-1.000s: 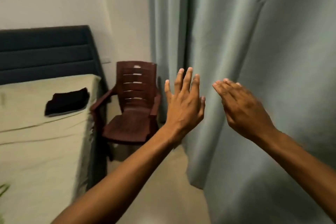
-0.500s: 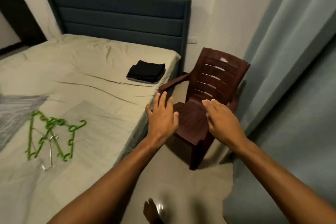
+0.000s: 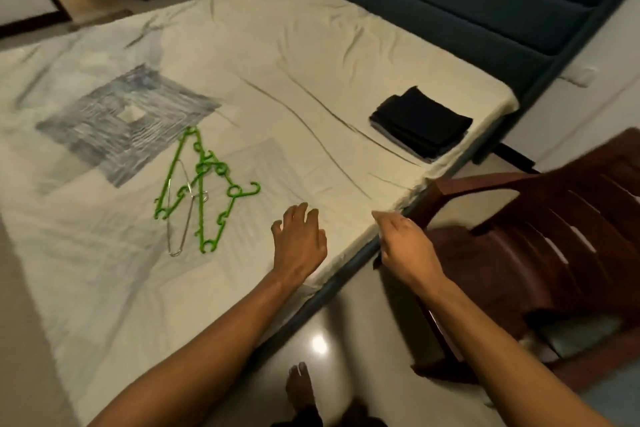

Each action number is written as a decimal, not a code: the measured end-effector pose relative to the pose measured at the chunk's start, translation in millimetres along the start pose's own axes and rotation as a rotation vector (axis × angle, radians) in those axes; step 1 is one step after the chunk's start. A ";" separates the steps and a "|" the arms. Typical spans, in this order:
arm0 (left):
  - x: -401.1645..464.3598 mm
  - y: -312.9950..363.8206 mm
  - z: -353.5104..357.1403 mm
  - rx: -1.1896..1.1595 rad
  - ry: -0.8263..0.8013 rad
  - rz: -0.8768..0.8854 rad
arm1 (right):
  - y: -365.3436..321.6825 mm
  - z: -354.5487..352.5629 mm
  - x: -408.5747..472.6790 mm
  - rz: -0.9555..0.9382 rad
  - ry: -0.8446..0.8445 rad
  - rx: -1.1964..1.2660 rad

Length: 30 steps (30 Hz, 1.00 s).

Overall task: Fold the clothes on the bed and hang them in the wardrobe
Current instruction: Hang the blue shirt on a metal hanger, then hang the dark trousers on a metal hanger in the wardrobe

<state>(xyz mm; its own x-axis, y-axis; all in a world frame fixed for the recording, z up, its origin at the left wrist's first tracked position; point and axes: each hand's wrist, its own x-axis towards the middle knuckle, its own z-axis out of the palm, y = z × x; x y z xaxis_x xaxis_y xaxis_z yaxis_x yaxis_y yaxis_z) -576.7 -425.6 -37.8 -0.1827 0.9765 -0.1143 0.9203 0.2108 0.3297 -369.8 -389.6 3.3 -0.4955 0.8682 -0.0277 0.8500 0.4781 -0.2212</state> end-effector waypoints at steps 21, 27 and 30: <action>149.9 -212.4 67.7 -0.098 -0.013 -0.700 | -80.4 136.1 314.0 -0.345 -0.368 0.052; 227.0 -291.8 75.6 -0.109 0.065 -0.755 | -105.8 196.9 389.1 -0.316 -0.427 0.099; 252.2 -318.5 88.7 -0.147 0.086 -0.829 | -111.1 222.8 412.3 -0.301 -0.452 0.109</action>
<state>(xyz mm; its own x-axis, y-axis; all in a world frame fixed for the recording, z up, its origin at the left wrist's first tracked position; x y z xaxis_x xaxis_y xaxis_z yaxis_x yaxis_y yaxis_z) -885.2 -250.4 -254.7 -0.8099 0.5020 -0.3034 0.4234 0.8583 0.2901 -708.3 -114.4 -200.7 -0.7617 0.5401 -0.3578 0.6472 0.6592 -0.3828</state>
